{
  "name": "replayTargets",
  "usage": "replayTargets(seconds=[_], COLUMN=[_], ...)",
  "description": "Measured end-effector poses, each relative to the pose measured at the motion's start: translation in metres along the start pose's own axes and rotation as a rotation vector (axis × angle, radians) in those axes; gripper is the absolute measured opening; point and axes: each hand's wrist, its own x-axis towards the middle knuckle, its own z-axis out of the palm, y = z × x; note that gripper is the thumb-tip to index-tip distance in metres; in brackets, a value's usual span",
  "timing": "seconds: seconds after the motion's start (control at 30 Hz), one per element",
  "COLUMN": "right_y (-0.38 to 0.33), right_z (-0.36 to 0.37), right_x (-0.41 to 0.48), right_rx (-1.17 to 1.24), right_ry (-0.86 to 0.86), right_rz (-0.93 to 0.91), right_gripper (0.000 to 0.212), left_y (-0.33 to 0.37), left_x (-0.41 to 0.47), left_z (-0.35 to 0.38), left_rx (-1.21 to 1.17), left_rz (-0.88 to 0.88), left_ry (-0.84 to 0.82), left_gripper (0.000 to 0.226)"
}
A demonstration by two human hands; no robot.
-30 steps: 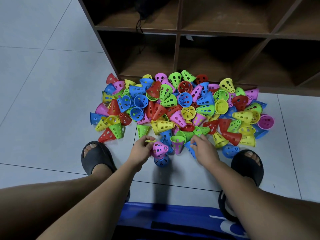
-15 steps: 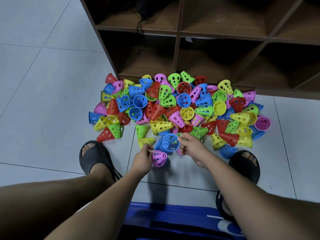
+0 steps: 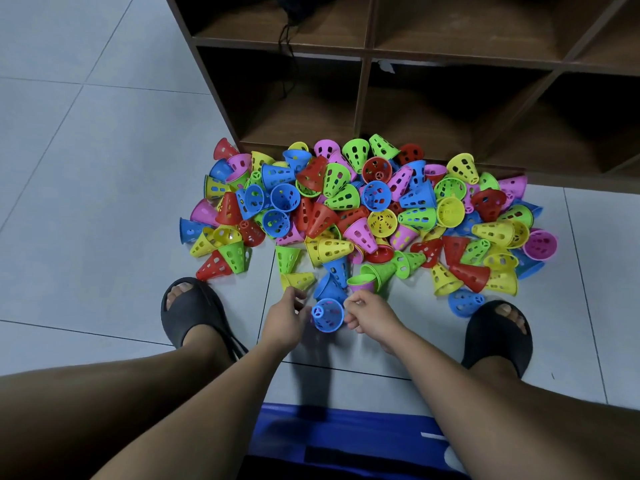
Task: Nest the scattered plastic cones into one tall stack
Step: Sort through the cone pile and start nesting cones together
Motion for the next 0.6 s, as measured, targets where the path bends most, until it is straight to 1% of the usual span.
replayTargets(seconds=[0.07,0.13,0.27,0.3,0.33,0.4,0.47,0.5,0.53,0.6], right_y=[0.002,0.006,0.012,0.012,0.013,0.015,0.018,0.019,0.021,0.025], right_z=[0.000,-0.003,-0.015,-0.017,-0.019,-0.022,-0.023,-0.023,-0.023,-0.023], right_x=[0.002,0.008,0.018,0.018,0.019,0.020,0.022,0.022,0.023,0.022], right_rx=[-0.051,-0.129,-0.223,-0.234,-0.247,-0.311,-0.415,-0.467,-0.508,-0.579], right_ry=[0.028,0.101,0.352,0.395,0.419,0.390,0.330,0.313,0.310,0.339], right_rz=[0.005,-0.017,-0.110,-0.140,-0.171,-0.217,-0.249,-0.258,-0.267,-0.286], right_gripper=[0.014,0.015,0.007,0.004,0.006,0.017,0.030,0.031,0.029,0.016], left_y=[-0.003,-0.005,-0.006,-0.005,-0.005,-0.004,-0.007,-0.010,-0.014,-0.019], left_x=[0.005,0.011,0.023,0.026,0.028,0.030,0.032,0.033,0.033,0.031], left_z=[-0.001,-0.003,-0.008,-0.009,-0.011,-0.014,-0.013,-0.013,-0.012,-0.011], left_rx=[0.004,0.029,0.177,0.237,0.293,0.354,0.385,0.399,0.405,0.405], left_rz=[0.008,0.038,0.152,0.183,0.207,0.218,0.203,0.191,0.178,0.153], left_ry=[0.039,0.089,0.187,0.224,0.258,0.278,0.242,0.222,0.207,0.188], left_gripper=[0.014,0.016,0.032,0.037,0.040,0.044,0.045,0.044,0.042,0.038])
